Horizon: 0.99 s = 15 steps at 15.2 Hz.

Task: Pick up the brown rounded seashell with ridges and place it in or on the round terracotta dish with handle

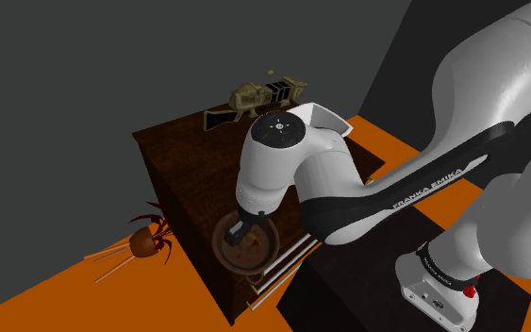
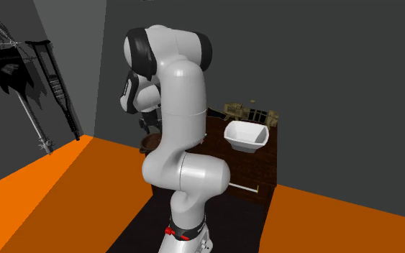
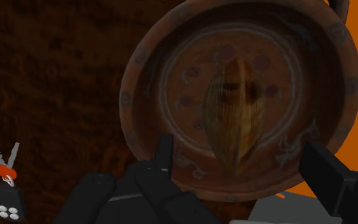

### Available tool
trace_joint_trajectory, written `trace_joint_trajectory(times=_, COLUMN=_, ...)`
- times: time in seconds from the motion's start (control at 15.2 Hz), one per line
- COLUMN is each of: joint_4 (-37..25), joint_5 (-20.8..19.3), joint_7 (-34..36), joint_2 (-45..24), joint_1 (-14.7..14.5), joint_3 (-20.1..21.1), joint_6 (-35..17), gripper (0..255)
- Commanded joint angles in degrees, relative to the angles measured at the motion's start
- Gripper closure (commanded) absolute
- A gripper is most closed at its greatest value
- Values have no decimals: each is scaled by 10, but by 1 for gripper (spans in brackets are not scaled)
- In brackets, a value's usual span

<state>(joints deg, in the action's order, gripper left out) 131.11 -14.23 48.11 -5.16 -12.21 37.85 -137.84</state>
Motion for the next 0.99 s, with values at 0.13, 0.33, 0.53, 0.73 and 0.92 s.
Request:
trace_joint_trajectory(times=0.13, joint_4=0, joint_5=0, joint_7=0, joint_2=0, joint_1=0, joint_3=0, joint_6=0, gripper=0)
trace_joint_trajectory(times=0.33, joint_4=-8, joint_5=38, joint_7=-26, joint_2=35, joint_1=3, joint_3=7, joint_6=32, gripper=0)
trace_joint_trajectory(times=0.53, joint_4=-19, joint_5=66, joint_7=-46, joint_2=63, joint_1=2, joint_3=9, joint_6=63, gripper=0)
trace_joint_trajectory(times=0.73, joint_4=-19, joint_5=66, joint_7=-46, joint_2=63, joint_1=2, joint_3=9, joint_6=63, gripper=0)
trace_joint_trajectory(times=0.92, joint_4=-19, joint_5=66, joint_7=-46, joint_2=63, joint_1=2, joint_3=9, joint_6=63, gripper=0)
